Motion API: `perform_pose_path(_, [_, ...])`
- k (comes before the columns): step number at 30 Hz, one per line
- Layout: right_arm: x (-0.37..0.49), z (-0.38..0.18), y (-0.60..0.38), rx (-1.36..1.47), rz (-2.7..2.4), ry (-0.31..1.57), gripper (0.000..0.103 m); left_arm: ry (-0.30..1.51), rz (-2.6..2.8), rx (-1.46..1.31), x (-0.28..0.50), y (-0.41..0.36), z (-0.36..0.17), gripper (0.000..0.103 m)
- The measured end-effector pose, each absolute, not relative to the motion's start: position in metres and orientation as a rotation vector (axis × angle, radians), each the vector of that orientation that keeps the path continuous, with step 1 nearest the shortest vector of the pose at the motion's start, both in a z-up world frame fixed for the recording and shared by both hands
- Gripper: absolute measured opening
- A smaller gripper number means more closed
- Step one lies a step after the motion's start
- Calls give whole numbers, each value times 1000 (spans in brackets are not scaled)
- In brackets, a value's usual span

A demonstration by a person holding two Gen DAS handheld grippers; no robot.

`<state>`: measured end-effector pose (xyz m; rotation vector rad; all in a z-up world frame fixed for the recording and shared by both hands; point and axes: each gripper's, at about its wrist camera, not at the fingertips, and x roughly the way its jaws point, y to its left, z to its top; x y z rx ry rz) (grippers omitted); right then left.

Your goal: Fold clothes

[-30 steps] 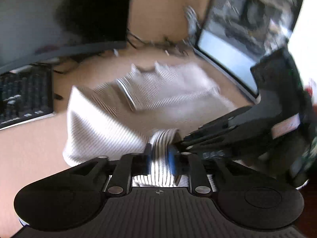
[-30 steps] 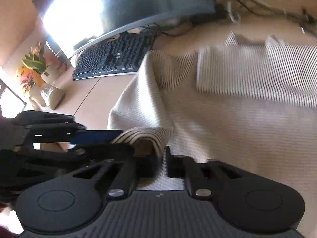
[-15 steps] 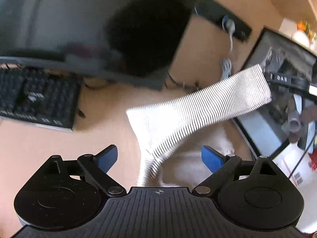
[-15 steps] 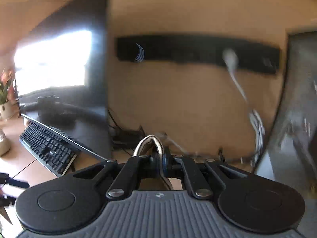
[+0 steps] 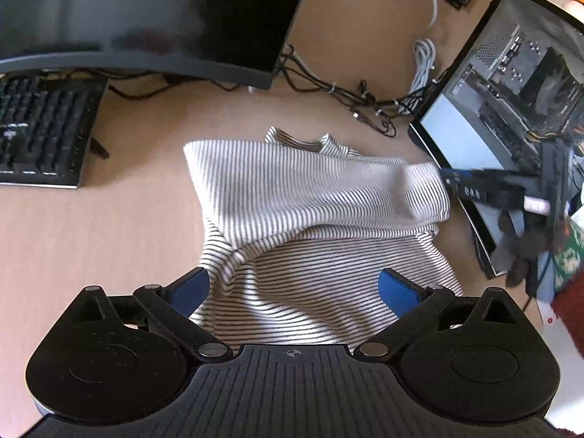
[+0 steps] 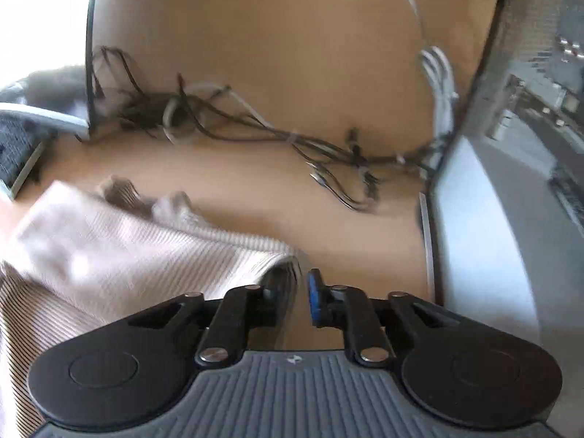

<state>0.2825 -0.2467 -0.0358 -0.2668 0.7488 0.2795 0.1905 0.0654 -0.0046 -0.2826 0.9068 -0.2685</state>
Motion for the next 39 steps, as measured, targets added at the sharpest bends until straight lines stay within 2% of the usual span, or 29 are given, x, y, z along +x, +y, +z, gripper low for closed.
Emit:
perform_pose_path(1, [278, -34, -252, -253, 270, 747, 30, 903, -282, -284, 194, 62, -5, 101])
perform_pose_path(2, [273, -32, -260, -239, 258, 740, 40, 900, -295, -286, 198, 60, -6, 101])
perform_pose_path(3, [268, -30, -268, -227, 246, 731, 42, 896, -308, -287, 202, 57, -6, 102])
perform_pose_path(7, [246, -7, -274, -215, 212, 625, 42, 881, -360, -293, 217, 45, -8, 103])
perform_pose_path(10, [234, 8, -270, -79, 306, 586, 42, 889, -381, -310, 230, 33, -13, 103])
perform_pose_path(13, [239, -3, -261, 64, 396, 645, 42, 908, -366, -309, 243, 30, -22, 103])
perform_pose_path(19, [263, -66, -255, 177, 370, 834, 42, 944, -376, -293, 252, 39, -37, 103])
perform_pose_path(22, [258, -58, -250, 112, 369, 818, 42, 948, -366, -279, 251, 44, -33, 103])
perform_pose_path(26, [250, -28, -246, -24, 276, 697, 45, 915, -311, -257, 248, 53, -25, 103])
perform_pose_path(27, [256, -29, -248, -25, 250, 709, 51, 916, -298, -243, 249, 54, -26, 103])
perform_pose_path(28, [262, -30, -249, -27, 224, 722, 53, 920, -287, -230, 249, 55, -27, 103])
perform_pose_path(31, [280, -47, -255, 31, 186, 831, 53, 931, -282, -216, 249, 56, -29, 103])
perform_pose_path(32, [281, -51, -257, 71, 170, 847, 52, 935, -281, -213, 249, 57, -30, 103])
perform_pose_path(34, [279, -51, -253, 69, 187, 834, 35, 940, -271, -194, 248, 56, -32, 103])
perform_pose_path(35, [277, -47, -247, 30, 194, 804, 21, 943, -262, -185, 248, 55, -33, 103])
perform_pose_path(36, [275, -42, -241, -4, 204, 775, 15, 945, -249, -180, 248, 55, -34, 103])
perform_pose_path(39, [274, -19, -226, -47, 265, 699, 12, 948, -219, -177, 249, 56, -36, 103])
